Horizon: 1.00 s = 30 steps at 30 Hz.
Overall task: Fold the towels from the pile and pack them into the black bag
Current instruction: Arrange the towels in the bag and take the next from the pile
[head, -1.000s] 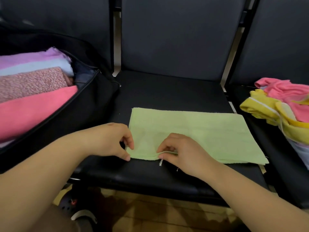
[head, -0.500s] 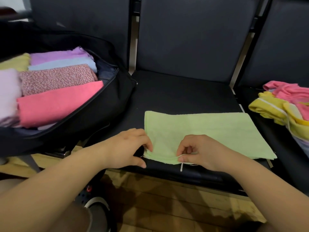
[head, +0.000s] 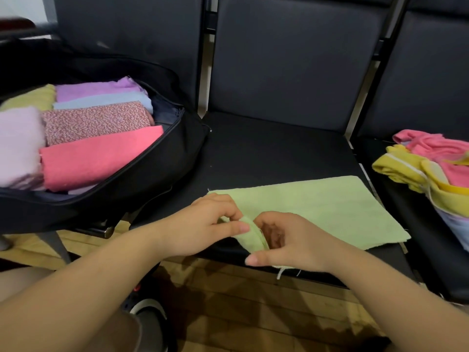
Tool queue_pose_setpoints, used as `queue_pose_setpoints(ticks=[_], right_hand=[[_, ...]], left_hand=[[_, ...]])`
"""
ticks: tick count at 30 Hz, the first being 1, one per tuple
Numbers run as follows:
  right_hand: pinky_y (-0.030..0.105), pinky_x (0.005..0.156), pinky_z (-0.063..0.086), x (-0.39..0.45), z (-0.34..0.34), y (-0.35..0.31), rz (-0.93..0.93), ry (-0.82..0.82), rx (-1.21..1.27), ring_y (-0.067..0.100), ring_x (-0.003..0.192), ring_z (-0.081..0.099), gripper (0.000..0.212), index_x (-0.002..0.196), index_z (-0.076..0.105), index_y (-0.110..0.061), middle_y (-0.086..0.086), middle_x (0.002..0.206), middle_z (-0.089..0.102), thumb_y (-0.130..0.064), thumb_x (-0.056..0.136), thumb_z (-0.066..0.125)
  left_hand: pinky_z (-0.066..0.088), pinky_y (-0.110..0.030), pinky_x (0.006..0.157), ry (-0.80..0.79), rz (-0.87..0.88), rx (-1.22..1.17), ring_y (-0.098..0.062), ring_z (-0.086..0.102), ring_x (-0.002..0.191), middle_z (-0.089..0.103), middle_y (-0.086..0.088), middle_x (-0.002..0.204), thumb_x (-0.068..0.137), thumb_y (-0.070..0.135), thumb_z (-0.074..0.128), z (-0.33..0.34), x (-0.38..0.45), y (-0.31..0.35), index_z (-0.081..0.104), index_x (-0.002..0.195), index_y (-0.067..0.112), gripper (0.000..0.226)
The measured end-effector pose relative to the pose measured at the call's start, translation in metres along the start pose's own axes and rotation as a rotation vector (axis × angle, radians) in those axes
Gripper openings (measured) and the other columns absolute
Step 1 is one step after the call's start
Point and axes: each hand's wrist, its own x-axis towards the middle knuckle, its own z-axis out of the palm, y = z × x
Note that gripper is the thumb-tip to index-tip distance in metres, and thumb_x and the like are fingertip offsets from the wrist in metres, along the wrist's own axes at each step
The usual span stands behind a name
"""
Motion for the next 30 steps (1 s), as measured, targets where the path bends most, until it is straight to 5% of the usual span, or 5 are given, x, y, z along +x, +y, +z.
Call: queue_pose_setpoints(ticks=[5, 10, 17, 22, 30], right_hand=[[0.026, 0.060, 0.044, 0.000, 0.006, -0.008, -0.026, 0.060, 0.100, 0.007, 0.059, 0.051, 0.030, 0.094, 0.063, -0.011, -0.004, 0.068, 0.055, -0.039, 0.084, 0.068], [0.024, 0.066, 0.053, -0.017, -0.024, -0.006, 0.017, -0.045, 0.319, 0.016, 0.078, 0.068, 0.013, 0.094, 0.064, -0.028, -0.007, 0.084, 0.071, -0.030, 0.082, 0.069], [0.030, 0.076, 0.056, -0.047, -0.069, 0.017, 0.095, -0.130, 0.396, 0.028, 0.097, 0.069, 0.044, 0.112, 0.064, -0.011, 0.007, 0.105, 0.072, -0.037, 0.077, 0.070], [0.033, 0.082, 0.057, -0.069, -0.097, 0.034, 0.097, -0.071, 0.423, 0.025, 0.092, 0.071, 0.025, 0.096, 0.070, -0.017, 0.005, 0.100, 0.074, -0.031, 0.077, 0.065], [0.029, 0.071, 0.059, -0.099, -0.129, 0.063, 0.244, 0.265, 0.419, 0.021, 0.079, 0.073, 0.032, 0.102, 0.065, -0.014, 0.004, 0.088, 0.076, -0.030, 0.074, 0.068]], left_hand=[[0.036, -0.013, 0.084, -0.037, -0.037, -0.123, 0.006, 0.050, 0.091, 0.053, 0.029, 0.090, 0.056, 0.074, 0.060, -0.010, 0.011, 0.007, 0.060, 0.069, 0.052, 0.026], [0.045, -0.021, 0.079, -0.271, -0.162, 0.275, -0.003, 0.057, 0.086, 0.059, 0.018, 0.086, 0.066, 0.049, 0.080, -0.037, 0.019, -0.013, 0.058, 0.076, 0.038, 0.026], [0.048, -0.010, 0.072, -0.145, -0.160, -0.358, -0.005, 0.068, 0.079, 0.075, -0.002, 0.086, 0.042, 0.050, 0.087, -0.067, 0.042, -0.004, 0.078, 0.081, 0.022, 0.049], [0.040, -0.013, 0.046, 0.183, -0.079, -0.417, -0.002, 0.054, 0.051, 0.066, 0.003, 0.060, 0.077, 0.012, 0.073, -0.047, 0.078, 0.028, 0.075, 0.083, 0.024, 0.014], [0.052, -0.018, 0.084, 0.366, 0.044, -0.563, -0.002, 0.067, 0.094, 0.071, 0.010, 0.102, 0.088, 0.011, 0.066, 0.010, 0.137, 0.076, 0.067, 0.106, 0.032, 0.028]])
